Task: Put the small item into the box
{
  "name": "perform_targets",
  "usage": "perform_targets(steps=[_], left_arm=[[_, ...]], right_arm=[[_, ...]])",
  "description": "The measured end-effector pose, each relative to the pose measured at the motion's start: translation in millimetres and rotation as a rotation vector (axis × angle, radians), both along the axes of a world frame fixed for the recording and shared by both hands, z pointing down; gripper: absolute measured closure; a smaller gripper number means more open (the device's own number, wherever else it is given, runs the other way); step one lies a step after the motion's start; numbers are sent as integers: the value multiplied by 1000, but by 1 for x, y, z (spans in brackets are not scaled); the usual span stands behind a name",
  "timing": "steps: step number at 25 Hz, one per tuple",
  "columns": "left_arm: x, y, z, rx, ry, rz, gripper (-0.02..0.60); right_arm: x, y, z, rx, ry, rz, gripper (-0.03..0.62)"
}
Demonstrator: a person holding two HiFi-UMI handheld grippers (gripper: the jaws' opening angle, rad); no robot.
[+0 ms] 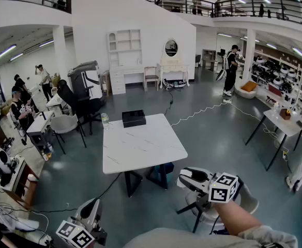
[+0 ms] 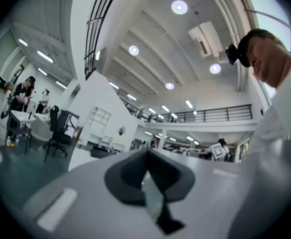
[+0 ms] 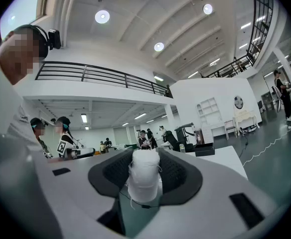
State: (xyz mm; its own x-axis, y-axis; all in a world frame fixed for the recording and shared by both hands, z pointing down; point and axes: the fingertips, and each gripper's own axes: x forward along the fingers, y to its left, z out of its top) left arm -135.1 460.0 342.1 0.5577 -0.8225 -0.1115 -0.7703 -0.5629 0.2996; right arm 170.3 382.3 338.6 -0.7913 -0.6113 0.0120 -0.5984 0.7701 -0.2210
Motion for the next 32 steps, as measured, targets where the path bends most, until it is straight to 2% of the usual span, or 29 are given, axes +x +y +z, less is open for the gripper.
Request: perform_targets(steps=[7, 17, 26, 32], left_arm=[[1, -1, 0, -3, 0, -5, 577], [24, -8, -5, -11, -10, -2, 577], [67, -17, -12, 2, -32, 0, 577], [113, -20, -20, 0, -44, -3, 577]], right_arm=[[-1, 0, -1, -12, -1, 2, 436], [19, -7, -3, -34, -21, -23, 436], [56, -13, -1, -34, -49, -51, 434], [95, -13, -4, -29, -55, -78, 434]])
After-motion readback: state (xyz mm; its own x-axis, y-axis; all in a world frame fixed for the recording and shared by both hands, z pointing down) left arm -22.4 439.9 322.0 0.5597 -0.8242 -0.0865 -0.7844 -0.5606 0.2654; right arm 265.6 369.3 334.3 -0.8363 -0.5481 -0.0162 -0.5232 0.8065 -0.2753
